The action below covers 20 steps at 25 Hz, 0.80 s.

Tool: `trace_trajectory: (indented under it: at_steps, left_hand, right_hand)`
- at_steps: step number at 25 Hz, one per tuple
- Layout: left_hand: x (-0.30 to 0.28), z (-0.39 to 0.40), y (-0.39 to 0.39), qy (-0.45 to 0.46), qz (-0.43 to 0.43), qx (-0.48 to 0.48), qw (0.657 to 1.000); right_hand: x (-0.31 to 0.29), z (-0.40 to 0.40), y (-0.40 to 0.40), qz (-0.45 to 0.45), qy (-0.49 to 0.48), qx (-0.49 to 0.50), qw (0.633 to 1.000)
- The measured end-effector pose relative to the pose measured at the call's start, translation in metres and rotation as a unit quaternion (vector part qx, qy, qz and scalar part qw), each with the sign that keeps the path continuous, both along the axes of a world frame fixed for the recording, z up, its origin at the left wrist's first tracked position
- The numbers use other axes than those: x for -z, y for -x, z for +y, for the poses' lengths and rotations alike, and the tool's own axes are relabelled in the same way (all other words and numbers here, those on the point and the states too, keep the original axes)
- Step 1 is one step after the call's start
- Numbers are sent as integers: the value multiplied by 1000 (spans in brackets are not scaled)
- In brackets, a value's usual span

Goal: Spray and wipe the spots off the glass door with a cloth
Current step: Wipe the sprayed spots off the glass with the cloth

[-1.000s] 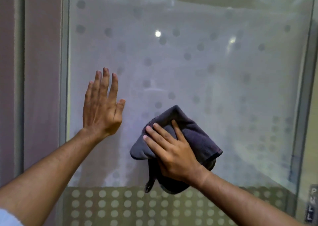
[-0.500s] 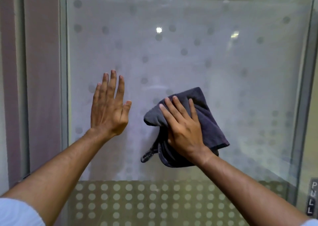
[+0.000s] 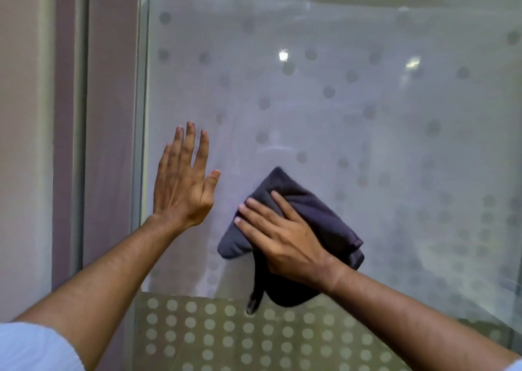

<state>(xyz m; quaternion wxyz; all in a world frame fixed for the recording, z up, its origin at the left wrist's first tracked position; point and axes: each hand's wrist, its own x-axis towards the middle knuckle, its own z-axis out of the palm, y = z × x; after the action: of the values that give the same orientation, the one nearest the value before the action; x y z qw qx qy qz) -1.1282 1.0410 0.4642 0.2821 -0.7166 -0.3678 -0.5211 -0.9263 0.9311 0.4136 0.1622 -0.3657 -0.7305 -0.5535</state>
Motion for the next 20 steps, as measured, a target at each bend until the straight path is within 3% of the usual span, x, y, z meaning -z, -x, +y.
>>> trace_trajectory:
  at_steps: [4,7,13,20]
  left_hand:
    - [-2,2,8,-11,5,2,1000]
    - [-2,3,10,-16,8,1,1000]
    - [0,2,2,2,-3,2,1000]
    - [8,0,-31,-41,15,40,998]
  right_hand:
    - [-82,11,28,98,-67,37,992]
    - [-100,14,35,115,-69,47,990]
    - [-39,4,13,86,-37,42,995]
    - [38,-25,-36,174,-63,75,980]
